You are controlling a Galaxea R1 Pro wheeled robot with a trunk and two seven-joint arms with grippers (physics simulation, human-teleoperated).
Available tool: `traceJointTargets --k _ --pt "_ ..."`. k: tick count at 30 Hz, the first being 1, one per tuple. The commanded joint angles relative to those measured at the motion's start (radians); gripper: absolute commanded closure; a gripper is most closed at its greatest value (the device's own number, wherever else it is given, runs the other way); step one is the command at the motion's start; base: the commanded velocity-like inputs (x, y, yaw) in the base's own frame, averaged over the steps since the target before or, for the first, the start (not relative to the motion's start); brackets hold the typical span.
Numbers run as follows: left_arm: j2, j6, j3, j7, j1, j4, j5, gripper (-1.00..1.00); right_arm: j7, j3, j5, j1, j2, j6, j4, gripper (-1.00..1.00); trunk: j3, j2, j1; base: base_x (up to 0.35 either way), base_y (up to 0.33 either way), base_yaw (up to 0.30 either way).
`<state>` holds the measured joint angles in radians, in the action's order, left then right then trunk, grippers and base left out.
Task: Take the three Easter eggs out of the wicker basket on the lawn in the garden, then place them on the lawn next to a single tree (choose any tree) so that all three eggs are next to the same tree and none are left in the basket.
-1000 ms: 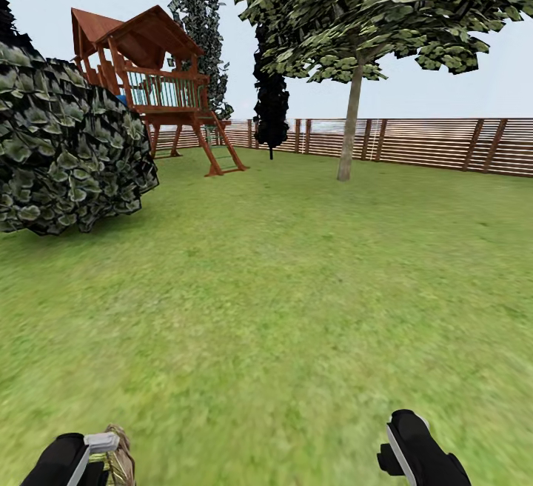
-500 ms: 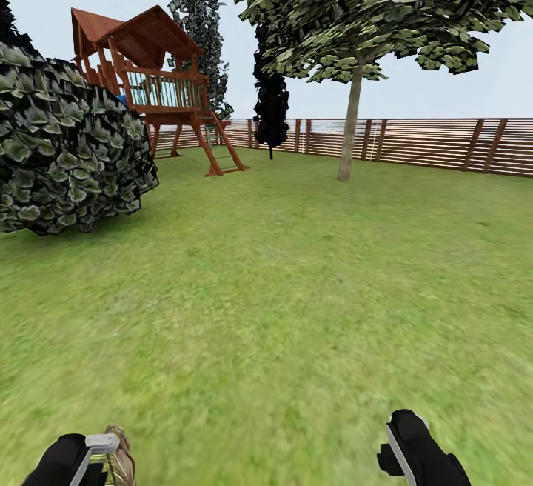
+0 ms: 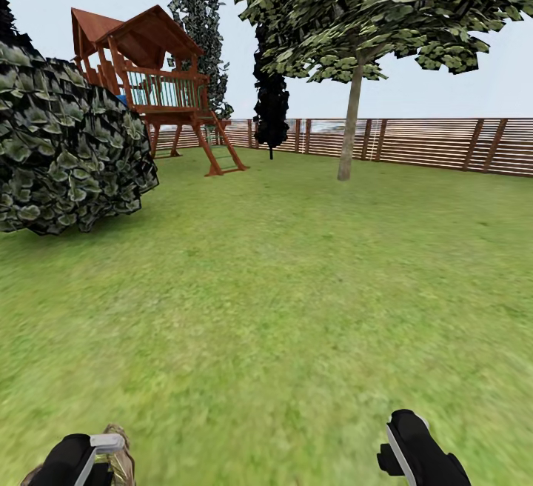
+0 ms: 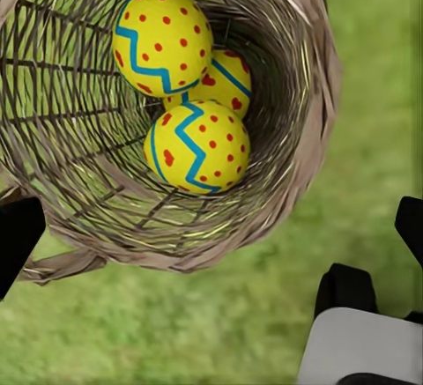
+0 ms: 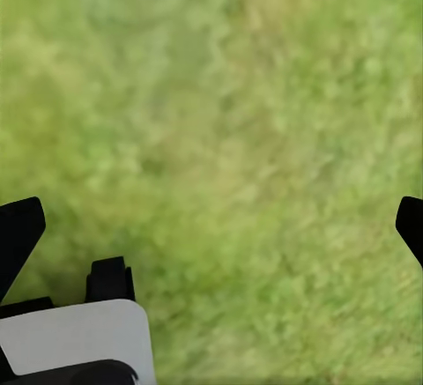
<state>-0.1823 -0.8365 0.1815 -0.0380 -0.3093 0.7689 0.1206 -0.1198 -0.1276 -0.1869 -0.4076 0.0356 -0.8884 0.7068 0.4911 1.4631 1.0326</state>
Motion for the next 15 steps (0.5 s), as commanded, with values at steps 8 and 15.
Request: traceJointTargets --k 8,15 --pt "0.009 -0.003 0.001 0.003 -0.001 0.0 0.007 -1.0 0.002 -0.001 -0.005 0.0 0.0 -0.004 0.001 -1.0 0.026 0.057 0.031 0.0 0.0 0.0" --pt "0.021 -0.003 0.0 0.001 -0.001 -0.024 0.007 -1.0 0.002 -0.001 -0.005 -0.001 0.0 -0.004 0.001 -1.0 0.048 0.106 0.058 0.0 0.0 0.0"
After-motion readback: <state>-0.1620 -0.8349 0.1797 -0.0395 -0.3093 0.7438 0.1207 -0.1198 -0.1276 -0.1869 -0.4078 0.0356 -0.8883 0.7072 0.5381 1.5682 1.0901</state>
